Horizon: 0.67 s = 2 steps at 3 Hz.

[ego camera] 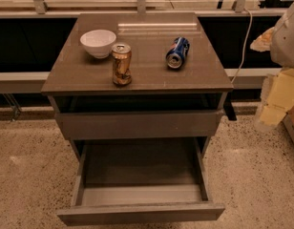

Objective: Place orange can into middle drawer

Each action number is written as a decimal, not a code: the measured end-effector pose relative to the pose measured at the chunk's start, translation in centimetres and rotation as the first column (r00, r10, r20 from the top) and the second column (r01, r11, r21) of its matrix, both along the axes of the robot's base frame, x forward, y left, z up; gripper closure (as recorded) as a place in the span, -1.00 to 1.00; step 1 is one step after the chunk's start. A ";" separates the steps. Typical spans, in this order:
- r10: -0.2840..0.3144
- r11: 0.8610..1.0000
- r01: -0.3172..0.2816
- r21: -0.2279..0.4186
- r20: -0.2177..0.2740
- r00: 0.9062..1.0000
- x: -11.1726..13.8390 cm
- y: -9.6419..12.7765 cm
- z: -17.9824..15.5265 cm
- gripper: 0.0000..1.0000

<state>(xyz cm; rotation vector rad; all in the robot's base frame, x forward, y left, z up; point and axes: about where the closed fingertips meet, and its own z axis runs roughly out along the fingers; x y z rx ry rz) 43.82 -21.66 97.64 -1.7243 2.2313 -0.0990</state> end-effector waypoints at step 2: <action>-0.020 0.996 0.012 0.087 0.095 0.995 4.5 0.8 0.1 -1.00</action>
Offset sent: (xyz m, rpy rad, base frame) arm 0.0871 0.0057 -0.0003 0.1687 -0.1914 -0.0543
